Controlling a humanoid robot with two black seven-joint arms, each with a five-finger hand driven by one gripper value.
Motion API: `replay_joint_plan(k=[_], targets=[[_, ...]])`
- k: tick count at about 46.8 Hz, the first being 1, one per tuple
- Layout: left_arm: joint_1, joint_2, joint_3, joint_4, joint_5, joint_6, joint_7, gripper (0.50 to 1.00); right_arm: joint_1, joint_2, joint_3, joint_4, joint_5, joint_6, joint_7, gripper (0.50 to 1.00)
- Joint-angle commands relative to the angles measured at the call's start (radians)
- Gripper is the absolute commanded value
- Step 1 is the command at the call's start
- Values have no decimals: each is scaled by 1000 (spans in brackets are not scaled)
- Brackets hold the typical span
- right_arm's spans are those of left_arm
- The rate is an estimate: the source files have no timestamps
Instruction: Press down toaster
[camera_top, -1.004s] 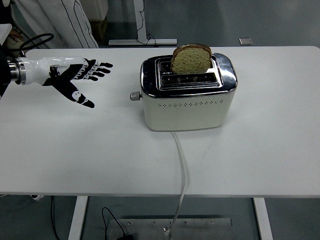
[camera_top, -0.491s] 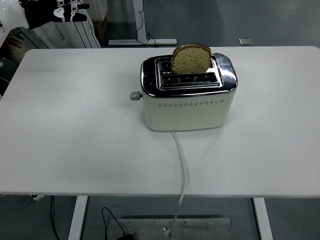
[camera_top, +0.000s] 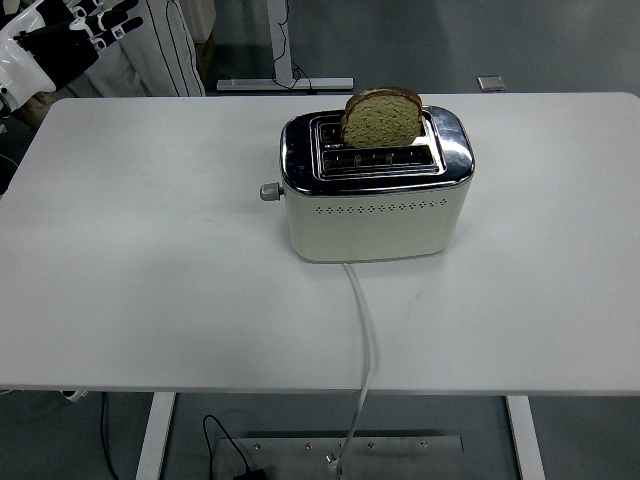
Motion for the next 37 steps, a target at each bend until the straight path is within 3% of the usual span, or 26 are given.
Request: replay_joint_plan(k=[1,19,37], targets=[[19,0,-15,0,-37,19,0,1000,-1,0,0,0,0,0,-1,998],[143,-2,-27,0,-92,40,0,1000,-2,0,1,0,0,0,0,998],[166,-2,-43,0,-92,46,-9,1000,-7,0,1,2,0,0,-1,998]])
